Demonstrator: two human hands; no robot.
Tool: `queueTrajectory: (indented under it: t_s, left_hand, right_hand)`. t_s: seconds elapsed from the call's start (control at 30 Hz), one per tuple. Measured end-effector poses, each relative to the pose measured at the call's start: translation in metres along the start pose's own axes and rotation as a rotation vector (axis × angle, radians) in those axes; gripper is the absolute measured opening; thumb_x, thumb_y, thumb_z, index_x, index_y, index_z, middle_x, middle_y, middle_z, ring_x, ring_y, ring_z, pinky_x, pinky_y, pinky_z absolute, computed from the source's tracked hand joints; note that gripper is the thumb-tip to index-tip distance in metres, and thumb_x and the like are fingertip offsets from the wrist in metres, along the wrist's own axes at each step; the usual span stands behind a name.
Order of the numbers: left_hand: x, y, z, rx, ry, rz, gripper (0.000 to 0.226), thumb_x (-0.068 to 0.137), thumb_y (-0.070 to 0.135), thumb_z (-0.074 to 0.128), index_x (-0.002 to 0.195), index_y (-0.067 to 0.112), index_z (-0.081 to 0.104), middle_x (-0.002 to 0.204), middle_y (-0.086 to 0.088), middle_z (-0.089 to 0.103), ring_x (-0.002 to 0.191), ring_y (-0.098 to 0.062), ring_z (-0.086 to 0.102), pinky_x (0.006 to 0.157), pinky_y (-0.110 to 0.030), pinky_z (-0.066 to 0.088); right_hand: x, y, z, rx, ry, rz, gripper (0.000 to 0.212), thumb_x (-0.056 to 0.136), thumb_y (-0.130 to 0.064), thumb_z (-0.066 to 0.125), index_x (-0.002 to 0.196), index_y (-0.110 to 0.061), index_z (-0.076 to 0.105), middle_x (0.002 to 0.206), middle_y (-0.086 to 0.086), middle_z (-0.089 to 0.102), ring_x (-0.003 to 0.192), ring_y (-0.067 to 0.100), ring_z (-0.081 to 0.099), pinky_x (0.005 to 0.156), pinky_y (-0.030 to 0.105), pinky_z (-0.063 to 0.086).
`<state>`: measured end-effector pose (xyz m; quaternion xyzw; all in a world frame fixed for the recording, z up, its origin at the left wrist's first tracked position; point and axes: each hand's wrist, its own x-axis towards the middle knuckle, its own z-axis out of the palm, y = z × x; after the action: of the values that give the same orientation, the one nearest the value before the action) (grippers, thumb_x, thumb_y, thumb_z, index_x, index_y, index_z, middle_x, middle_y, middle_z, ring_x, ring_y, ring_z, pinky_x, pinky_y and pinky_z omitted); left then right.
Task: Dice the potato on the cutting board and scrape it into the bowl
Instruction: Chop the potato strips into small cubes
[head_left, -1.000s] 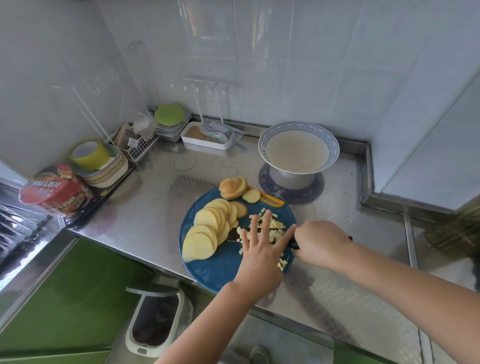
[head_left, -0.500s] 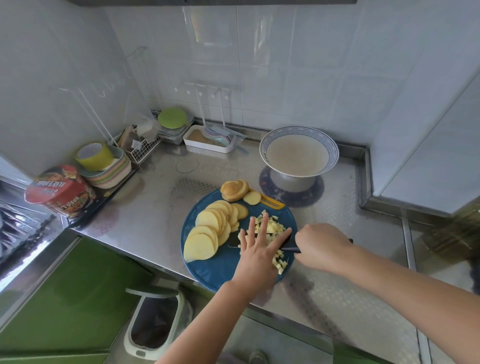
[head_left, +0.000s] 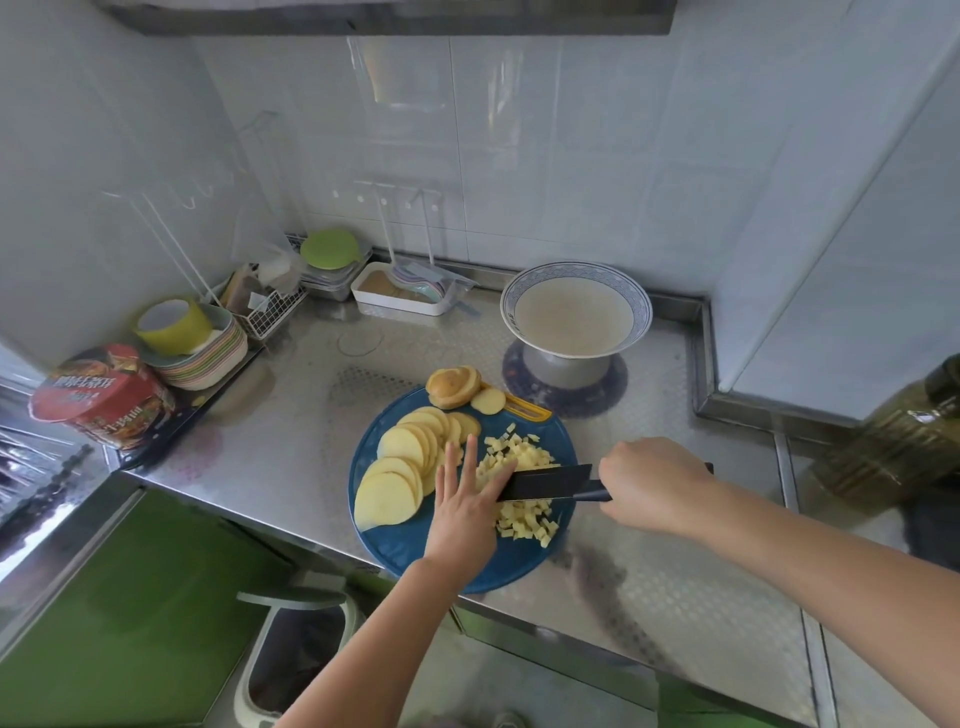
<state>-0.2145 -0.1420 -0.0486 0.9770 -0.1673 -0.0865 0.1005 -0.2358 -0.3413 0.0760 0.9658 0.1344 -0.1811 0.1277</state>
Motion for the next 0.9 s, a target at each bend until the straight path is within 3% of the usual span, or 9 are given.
queueTrajectory:
  t_s: [0.1,0.17,0.23,0.3,0.37,0.53,0.63,0.73,0.9]
  left_hand:
    - [0.001,-0.008,0.002,-0.024,-0.004,-0.030,0.083,0.090,0.005,0.045,0.149,0.044,0.003,0.154,-0.006,-0.032,0.133,-0.033,-0.040,0.115,-0.046,-0.014]
    - [0.002,-0.011,0.001,-0.055,-0.008,-0.044,0.080,0.090,0.006,0.044,0.150,0.042,0.005,0.154,-0.006,-0.032,0.134,-0.032,-0.039,0.115,-0.045,-0.014]
    - [0.002,-0.015,0.001,-0.083,-0.006,-0.061,0.077,0.091,0.009,0.044,0.152,0.037,0.006,0.154,-0.006,-0.032,0.137,-0.032,-0.036,0.117,-0.046,-0.012]
    - [0.001,-0.019,0.003,-0.122,0.001,-0.083,0.076,0.092,0.012,0.043,0.153,0.031,0.003,0.148,-0.003,-0.037,0.136,-0.029,-0.036,0.119,-0.047,-0.006]
    - [0.000,-0.021,0.004,-0.148,0.009,-0.100,0.082,0.090,0.014,0.045,0.153,0.026,-0.006,0.143,-0.001,-0.040,0.133,-0.026,-0.039,0.119,-0.046,-0.006]
    - [-0.005,-0.006,-0.001,-0.138,0.097,-0.071,0.101,0.082,0.012,0.048,0.144,0.030,-0.030,0.149,-0.006,-0.041,0.133,-0.033,-0.042,0.114,-0.049,-0.017]
    - [-0.005,0.005,0.001,-0.050,0.289,0.043,0.114,0.063,0.006,0.054,0.152,0.027,-0.013,0.158,-0.010,-0.019,0.142,-0.038,-0.021,0.112,-0.055,-0.005]
    - [-0.001,0.012,0.000,0.091,0.382,0.141,0.120,0.053,0.004,0.063,0.154,0.024,0.000,0.159,-0.016,-0.001,0.143,-0.044,0.001,0.109,-0.058,0.007]
    - [0.008,0.022,-0.005,0.133,0.421,0.234,0.117,0.057,0.002,0.063,0.154,0.027,0.001,0.159,-0.017,-0.002,0.142,-0.046,0.004,0.109,-0.059,0.015]
  right_hand:
    - [-0.005,0.006,-0.004,0.010,0.002,0.000,0.026,0.099,-0.029,0.047,0.109,-0.012,0.064,0.085,0.003,0.056,0.074,0.023,0.046,0.058,0.027,0.034]
    - [-0.008,0.012,-0.006,0.015,0.008,0.002,0.021,0.098,-0.027,0.047,0.093,-0.013,0.062,0.075,-0.001,0.049,0.063,0.019,0.045,0.048,0.026,0.027]
    - [-0.009,0.018,-0.008,0.041,-0.004,0.036,0.029,0.096,-0.026,0.048,0.069,-0.015,0.046,0.067,-0.002,0.042,0.053,0.013,0.037,0.046,0.024,0.024]
    - [-0.007,0.027,-0.006,0.188,-0.045,0.100,0.036,0.093,-0.027,0.051,0.062,-0.016,0.038,0.063,-0.001,0.040,0.049,0.012,0.034,0.045,0.025,0.024]
    - [-0.002,0.035,-0.004,0.493,-0.120,0.167,0.036,0.091,-0.027,0.056,0.062,-0.014,0.040,0.057,0.001,0.041,0.042,0.013,0.034,0.042,0.024,0.025]
    - [0.010,0.031,0.003,1.607,-0.521,0.318,0.037,0.094,-0.023,0.057,0.060,-0.017,0.042,0.046,-0.004,0.034,0.033,0.007,0.028,0.035,0.018,0.025]
    - [0.021,0.020,0.005,2.013,-0.634,0.354,0.035,0.089,-0.020,0.055,0.057,-0.019,0.040,0.043,-0.008,0.030,0.029,0.003,0.027,0.029,0.016,0.025]
    - [0.024,0.005,0.006,2.115,-0.674,0.389,0.034,0.088,-0.016,0.052,0.056,-0.018,0.040,0.042,-0.008,0.029,0.027,0.003,0.027,0.028,0.016,0.026]
    - [0.020,-0.015,0.009,2.065,-0.738,0.369,0.040,0.093,-0.017,0.047,0.053,-0.018,0.042,0.042,-0.008,0.030,0.027,0.003,0.028,0.029,0.015,0.025]
